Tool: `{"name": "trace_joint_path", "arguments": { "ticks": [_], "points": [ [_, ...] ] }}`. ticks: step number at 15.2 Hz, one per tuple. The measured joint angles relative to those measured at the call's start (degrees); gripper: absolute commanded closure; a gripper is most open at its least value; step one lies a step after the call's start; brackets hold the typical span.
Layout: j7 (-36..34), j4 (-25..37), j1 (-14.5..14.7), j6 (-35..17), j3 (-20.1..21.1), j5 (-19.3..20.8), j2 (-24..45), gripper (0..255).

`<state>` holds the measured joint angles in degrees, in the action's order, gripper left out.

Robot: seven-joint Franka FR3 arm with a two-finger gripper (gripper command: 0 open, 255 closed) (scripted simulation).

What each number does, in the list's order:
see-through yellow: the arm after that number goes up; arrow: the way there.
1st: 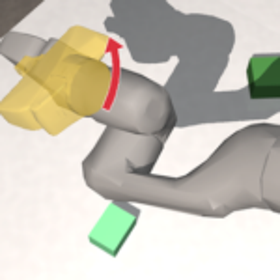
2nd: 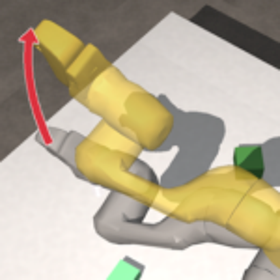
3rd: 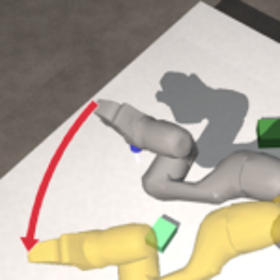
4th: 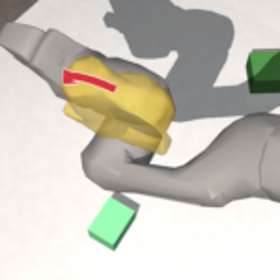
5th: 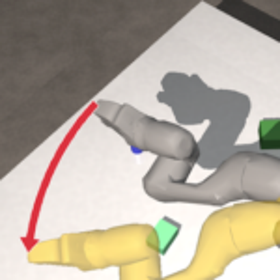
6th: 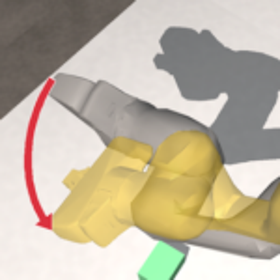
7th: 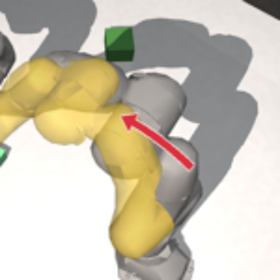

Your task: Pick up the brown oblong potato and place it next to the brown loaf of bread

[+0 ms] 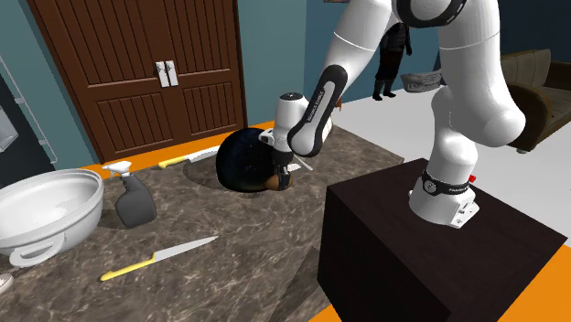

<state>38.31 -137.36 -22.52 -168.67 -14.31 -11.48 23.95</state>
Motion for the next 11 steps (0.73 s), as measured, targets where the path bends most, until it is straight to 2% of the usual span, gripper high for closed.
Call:
{"name": "trace_joint_path", "arguments": {
  "ticks": [11],
  "points": [
    [-4.23,-1.73,4.98,7.32,-5.95,5.74,-9.05,255]
  ]
}}
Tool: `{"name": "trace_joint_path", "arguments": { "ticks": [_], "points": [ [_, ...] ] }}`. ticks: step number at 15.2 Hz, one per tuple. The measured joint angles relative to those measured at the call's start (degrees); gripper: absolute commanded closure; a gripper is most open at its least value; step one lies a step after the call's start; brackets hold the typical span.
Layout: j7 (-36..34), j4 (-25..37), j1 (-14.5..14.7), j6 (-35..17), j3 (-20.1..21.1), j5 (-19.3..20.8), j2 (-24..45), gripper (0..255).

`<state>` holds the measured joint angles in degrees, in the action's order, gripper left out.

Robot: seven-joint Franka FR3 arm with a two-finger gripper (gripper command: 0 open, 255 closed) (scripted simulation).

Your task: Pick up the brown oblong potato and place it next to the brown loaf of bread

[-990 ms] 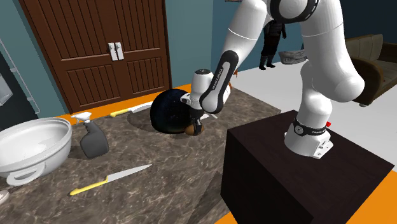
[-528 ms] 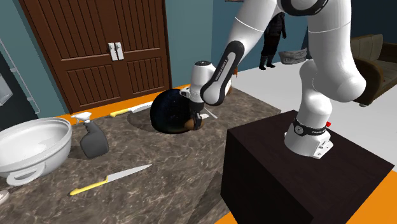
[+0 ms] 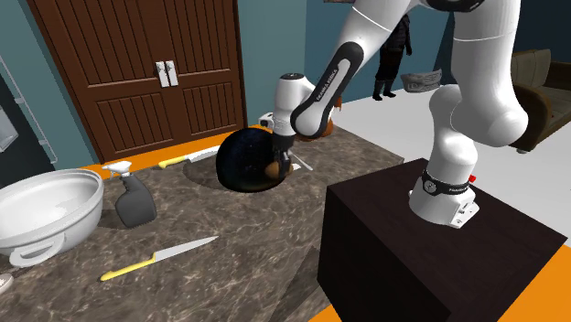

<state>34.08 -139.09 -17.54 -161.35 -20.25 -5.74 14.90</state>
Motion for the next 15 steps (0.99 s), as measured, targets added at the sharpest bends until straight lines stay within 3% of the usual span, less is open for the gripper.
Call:
{"name": "trace_joint_path", "arguments": {
  "ticks": [15],
  "points": [
    [-5.46,1.03,2.53,11.42,-3.85,8.53,-11.11,255]
  ]
}}
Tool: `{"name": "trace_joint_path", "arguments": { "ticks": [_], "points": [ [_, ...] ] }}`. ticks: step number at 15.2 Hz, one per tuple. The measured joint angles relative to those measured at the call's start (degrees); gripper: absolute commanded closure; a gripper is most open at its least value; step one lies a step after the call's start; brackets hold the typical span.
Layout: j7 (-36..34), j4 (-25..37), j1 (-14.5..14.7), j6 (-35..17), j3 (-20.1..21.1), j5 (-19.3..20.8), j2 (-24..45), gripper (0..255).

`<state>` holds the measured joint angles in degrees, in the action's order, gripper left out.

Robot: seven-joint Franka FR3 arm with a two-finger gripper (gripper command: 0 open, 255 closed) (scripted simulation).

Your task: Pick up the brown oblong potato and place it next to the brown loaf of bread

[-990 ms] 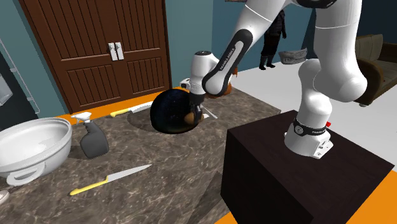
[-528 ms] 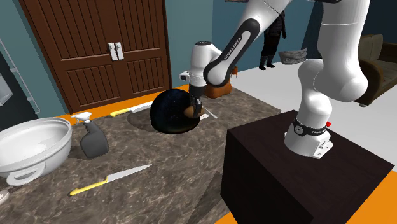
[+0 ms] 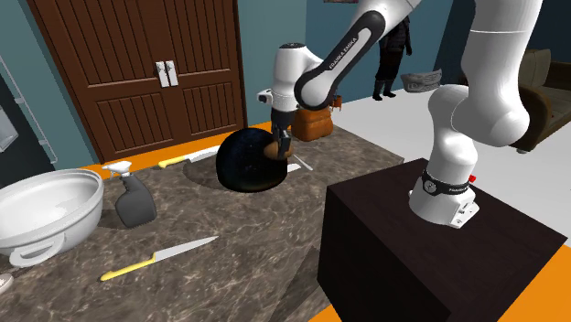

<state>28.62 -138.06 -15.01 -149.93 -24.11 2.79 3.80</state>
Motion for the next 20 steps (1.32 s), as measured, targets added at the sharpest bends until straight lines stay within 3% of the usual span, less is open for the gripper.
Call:
{"name": "trace_joint_path", "arguments": {
  "ticks": [12,20],
  "points": [
    [-2.69,2.68,0.23,9.53,-0.01,4.11,-7.32,255],
    [6.68,-1.65,-4.73,8.75,-5.82,5.8,-11.9,255]
  ]
}}
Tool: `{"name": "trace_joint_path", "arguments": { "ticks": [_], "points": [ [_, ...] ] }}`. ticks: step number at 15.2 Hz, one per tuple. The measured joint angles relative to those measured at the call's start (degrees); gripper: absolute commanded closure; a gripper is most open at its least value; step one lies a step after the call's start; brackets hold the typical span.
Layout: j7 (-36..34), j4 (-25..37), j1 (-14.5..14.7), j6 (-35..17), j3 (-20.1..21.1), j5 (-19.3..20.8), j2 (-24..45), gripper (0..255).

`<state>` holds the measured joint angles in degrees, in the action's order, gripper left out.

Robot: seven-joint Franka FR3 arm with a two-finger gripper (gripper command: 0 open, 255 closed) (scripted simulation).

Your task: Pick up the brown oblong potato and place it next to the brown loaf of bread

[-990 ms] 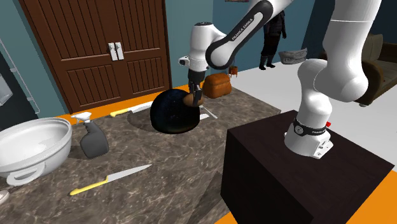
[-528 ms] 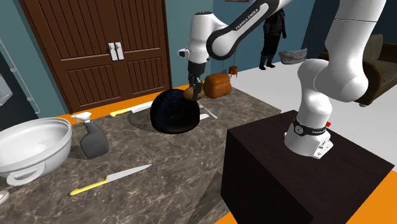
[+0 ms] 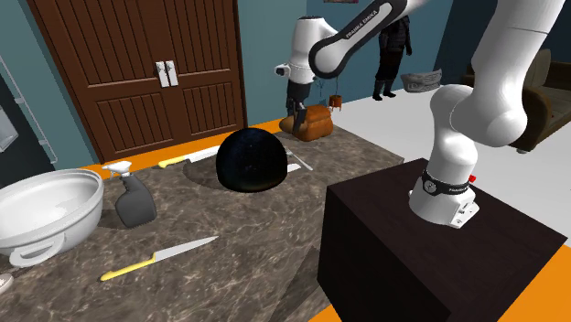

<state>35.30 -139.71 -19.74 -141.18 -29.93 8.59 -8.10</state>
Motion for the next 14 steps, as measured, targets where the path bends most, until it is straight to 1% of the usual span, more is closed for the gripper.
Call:
{"name": "trace_joint_path", "arguments": {
  "ticks": [5,10,12,14],
  "points": [
    [7.31,-0.77,-3.09,-0.02,-4.4,0.29,-1.42,255],
    [16.21,0.21,-5.71,-0.03,-9.62,-1.15,-0.86,255],
    [20.19,1.88,-6.22,0.34,-11.75,-2.87,0.53,255],
    [23.64,1.88,-7.28,0.18,-13.75,-3.44,0.62,255]
  ]
}}
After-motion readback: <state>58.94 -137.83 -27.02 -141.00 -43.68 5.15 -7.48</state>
